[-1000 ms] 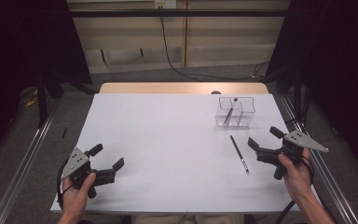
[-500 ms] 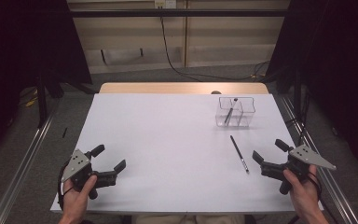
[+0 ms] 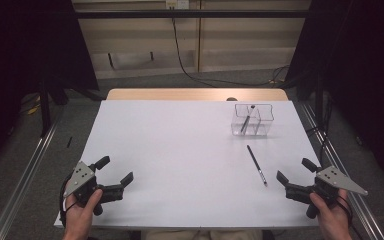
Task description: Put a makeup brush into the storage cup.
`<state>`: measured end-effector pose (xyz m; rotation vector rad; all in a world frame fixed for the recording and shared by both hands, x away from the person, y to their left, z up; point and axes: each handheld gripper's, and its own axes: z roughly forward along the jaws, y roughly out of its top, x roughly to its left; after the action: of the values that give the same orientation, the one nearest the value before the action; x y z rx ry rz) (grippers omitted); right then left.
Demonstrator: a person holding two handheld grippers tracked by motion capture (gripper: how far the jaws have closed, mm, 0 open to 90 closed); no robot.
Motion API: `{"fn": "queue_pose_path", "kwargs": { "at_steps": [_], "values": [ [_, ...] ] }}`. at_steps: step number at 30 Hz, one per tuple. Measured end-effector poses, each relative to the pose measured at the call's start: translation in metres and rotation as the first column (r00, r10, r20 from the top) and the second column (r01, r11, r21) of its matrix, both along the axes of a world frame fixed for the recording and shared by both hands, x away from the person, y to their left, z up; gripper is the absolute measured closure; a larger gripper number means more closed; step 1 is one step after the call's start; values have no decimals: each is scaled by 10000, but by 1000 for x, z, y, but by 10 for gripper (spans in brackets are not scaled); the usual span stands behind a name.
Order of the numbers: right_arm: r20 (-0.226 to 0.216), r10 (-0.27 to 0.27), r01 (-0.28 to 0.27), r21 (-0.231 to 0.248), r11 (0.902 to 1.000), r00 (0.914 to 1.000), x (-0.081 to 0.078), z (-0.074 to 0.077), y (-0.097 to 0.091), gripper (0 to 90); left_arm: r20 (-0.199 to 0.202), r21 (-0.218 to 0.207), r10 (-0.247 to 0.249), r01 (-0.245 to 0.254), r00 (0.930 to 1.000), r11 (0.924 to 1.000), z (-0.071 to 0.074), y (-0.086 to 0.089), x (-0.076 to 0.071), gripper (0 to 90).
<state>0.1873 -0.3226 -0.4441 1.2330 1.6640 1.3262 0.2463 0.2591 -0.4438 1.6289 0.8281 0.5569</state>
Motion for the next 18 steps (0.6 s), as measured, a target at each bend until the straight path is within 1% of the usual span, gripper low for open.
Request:
{"fn": "queue_pose_path", "kwargs": {
  "at_steps": [3, 4, 7, 9, 12, 13, 14, 15, 16, 17, 18],
  "values": [
    [112, -94, 93, 59, 9999, 9999, 0, 2, -2, 20, -25, -106, 82, -82, 10000, 9999, 0, 1, 0, 18],
    [134, -80, 79, 73, 9999, 9999, 0, 2, -2, 20, -26, -40, 72, -72, 10000, 10000, -1, 2, 1, 18],
    [199, -61, 59, 115, 9999, 9998, 0, 3, -2, 16, -99, -49, 101, -101, 9999, 9999, -2, 3, 2, 18],
    [174, -72, 70, 119, 9999, 9998, 1, 3, -2, 18, -97, -18, 62, -62, 9999, 10000, -2, 3, 3, 18],
    [137, -37, 34, 165, 9999, 9999, 2, 3, -1, 17, -125, -106, 107, -108, 9999, 9999, -2, 3, 2, 18],
    [128, 2, -3, 66, 10000, 9999, 2, 3, -1, 17, -62, -55, 76, -76, 10000, 10000, -2, 4, 2, 18],
    [164, 50, -51, 61, 10000, 9999, 2, 4, 0, 16, -69, -115, 91, -92, 9999, 9999, -1, 3, 1, 18],
    [226, 98, -101, 114, 9999, 9997, 2, 5, 1, 13, -38, -104, 44, -44, 10000, 9999, -1, 3, 1, 18],
    [220, 149, -151, 68, 9999, 9996, 2, 6, 1, 14, 0, -152, -51, 51, 10000, 9999, 0, 3, 1, 18],
    [285, 153, -151, -71, 9999, 9995, 2, 7, 2, 17, -5, -185, -41, 41, 10000, 9998, 0, 3, 1, 18],
    [326, 148, -146, -77, 9999, 9994, 3, 8, 2, 21, 50, -139, 5, -5, 10000, 9999, 1, 3, 0, 18]
  ]
}}
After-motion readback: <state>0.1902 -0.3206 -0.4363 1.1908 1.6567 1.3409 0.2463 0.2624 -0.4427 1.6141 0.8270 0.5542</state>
